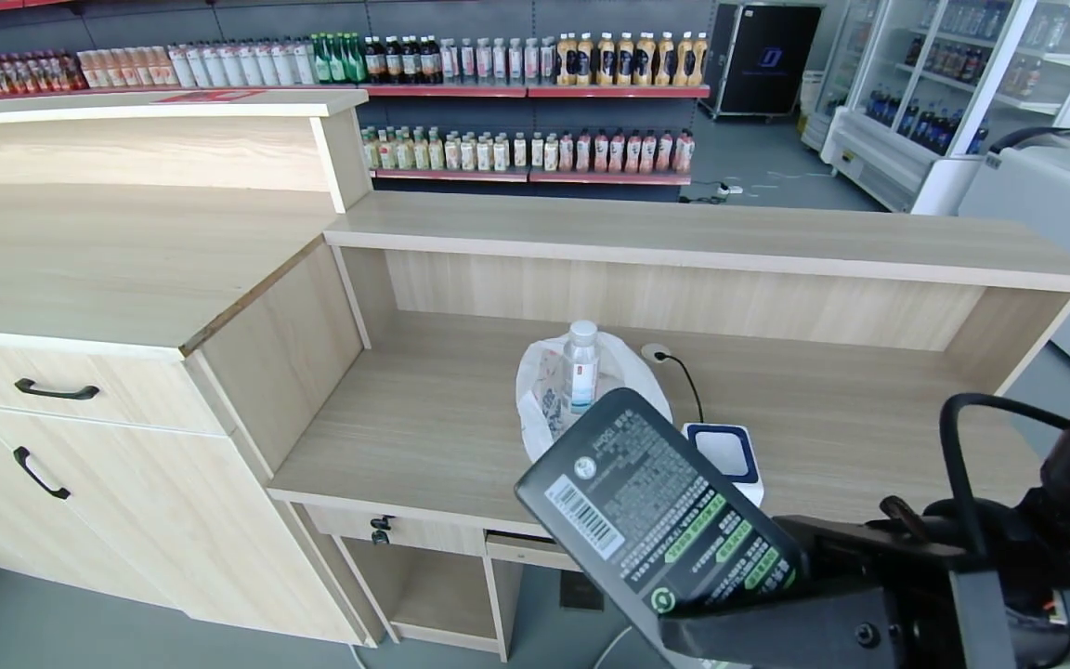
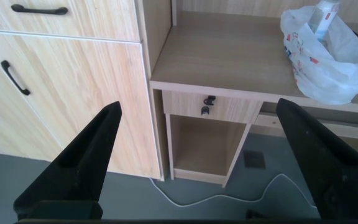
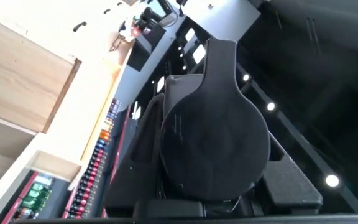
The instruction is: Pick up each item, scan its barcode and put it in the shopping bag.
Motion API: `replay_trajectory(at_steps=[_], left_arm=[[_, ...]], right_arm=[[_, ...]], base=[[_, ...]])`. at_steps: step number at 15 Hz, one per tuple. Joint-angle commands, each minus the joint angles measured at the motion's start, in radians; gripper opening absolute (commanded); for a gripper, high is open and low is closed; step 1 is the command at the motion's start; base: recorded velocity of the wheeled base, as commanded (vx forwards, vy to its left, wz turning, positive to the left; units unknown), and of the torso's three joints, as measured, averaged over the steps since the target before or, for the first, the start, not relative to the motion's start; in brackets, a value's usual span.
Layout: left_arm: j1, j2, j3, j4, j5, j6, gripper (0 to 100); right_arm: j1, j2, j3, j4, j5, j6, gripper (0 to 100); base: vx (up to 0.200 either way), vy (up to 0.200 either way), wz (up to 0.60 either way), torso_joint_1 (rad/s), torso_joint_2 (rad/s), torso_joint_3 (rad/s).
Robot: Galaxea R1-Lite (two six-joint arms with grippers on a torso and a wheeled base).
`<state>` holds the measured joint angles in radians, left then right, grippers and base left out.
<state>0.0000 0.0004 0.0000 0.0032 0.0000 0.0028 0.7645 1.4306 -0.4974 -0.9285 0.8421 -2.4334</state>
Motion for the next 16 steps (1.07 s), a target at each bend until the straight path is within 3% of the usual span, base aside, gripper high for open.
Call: replay_trajectory(at_steps=[1,12,16], left_arm=[[0.0,0.0,0.0,0.0,0.0,0.0,100],[0.0,0.0,0.0,0.0,0.0,0.0,100],[0.0,0.0,0.0,0.0,0.0,0.0,100]], right_arm=[[-0.024,-0.049,0.0,0.017,0.005,-0.007,0],[-0.065,-0.09,0.002,0.088,0.052,-0.018,0],[-0.14,-0.107,0.007,0.097,0.118,-0.015,0]], base=[[0.0,0.0,0.0,0.0,0.0,0.0],[0.0,0.0,0.0,0.0,0.0,0.0],[0.0,0.0,0.0,0.0,0.0,0.0]])
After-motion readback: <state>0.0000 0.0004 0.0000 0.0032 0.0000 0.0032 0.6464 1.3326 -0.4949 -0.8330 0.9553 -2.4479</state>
